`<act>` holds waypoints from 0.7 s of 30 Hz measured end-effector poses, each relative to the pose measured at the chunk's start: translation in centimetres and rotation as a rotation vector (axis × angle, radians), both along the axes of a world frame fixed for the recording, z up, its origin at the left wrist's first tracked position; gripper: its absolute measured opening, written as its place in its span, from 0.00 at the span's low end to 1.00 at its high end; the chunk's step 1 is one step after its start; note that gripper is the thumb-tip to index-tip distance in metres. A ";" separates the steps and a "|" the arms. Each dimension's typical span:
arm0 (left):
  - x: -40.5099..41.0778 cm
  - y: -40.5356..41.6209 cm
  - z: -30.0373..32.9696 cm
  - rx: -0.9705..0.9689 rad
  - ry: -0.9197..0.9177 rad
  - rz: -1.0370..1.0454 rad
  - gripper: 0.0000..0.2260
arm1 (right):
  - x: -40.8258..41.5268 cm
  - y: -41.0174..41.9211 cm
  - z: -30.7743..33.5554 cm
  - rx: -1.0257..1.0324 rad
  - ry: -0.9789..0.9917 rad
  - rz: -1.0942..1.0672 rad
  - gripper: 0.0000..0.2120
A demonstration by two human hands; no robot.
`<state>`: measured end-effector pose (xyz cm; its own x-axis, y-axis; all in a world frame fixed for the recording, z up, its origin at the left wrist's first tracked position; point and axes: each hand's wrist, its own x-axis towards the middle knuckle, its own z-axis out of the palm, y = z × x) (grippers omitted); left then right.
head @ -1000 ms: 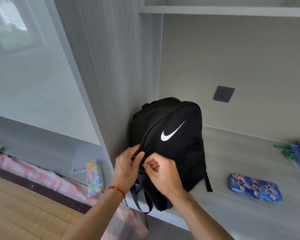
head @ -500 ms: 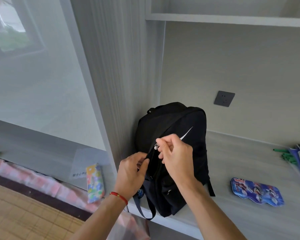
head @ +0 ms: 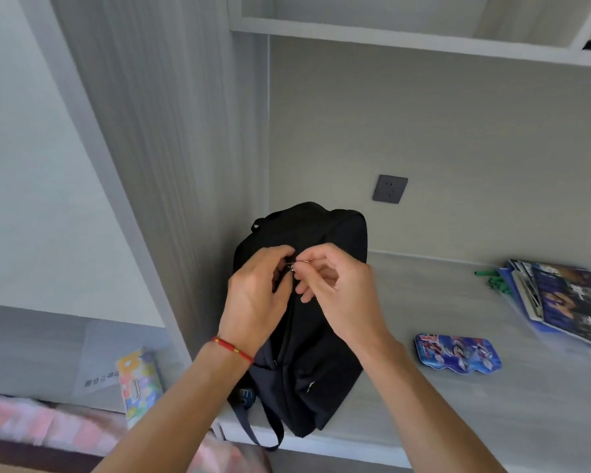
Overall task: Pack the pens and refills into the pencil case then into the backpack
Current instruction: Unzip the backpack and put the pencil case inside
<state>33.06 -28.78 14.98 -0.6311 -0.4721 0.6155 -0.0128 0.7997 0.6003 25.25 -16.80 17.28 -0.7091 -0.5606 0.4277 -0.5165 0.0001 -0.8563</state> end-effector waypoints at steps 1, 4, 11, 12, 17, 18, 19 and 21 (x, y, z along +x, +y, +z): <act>-0.3 0.1 0.2 -0.020 -0.011 -0.012 0.12 | -0.5 0.1 0.0 0.020 0.025 -0.001 0.01; -0.3 0.9 0.5 -0.014 -0.022 -0.015 0.11 | -2.4 0.1 0.3 0.072 0.154 -0.094 0.03; 0.1 0.2 1.3 -0.045 -0.073 0.088 0.13 | -11.0 0.5 1.1 0.052 -0.047 -0.316 0.05; 0.0 0.1 1.4 -0.068 -0.093 0.114 0.13 | -12.2 0.7 0.9 0.070 -0.079 -0.335 0.05; -3.6 0.6 2.9 -0.187 -0.117 0.135 0.15 | -13.3 1.0 -0.2 0.064 -0.143 -0.196 0.05; -4.8 0.7 3.3 -0.224 -0.132 0.130 0.14 | -13.5 1.1 -0.3 0.044 -0.168 -0.161 0.05; -6.0 0.7 3.8 -0.256 -0.151 0.128 0.12 | -13.9 1.1 -0.3 0.022 -0.203 -0.138 0.05; -7.9 0.6 4.6 -0.300 -0.184 0.118 0.07 | -15.2 1.4 -0.6 0.002 -0.285 -0.140 0.05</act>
<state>25.21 -28.16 19.58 -0.6962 -0.3638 0.6189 -0.2009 0.9264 0.3186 10.01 -15.43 16.68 -0.8707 -0.4496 0.1992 -0.2503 0.0565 -0.9665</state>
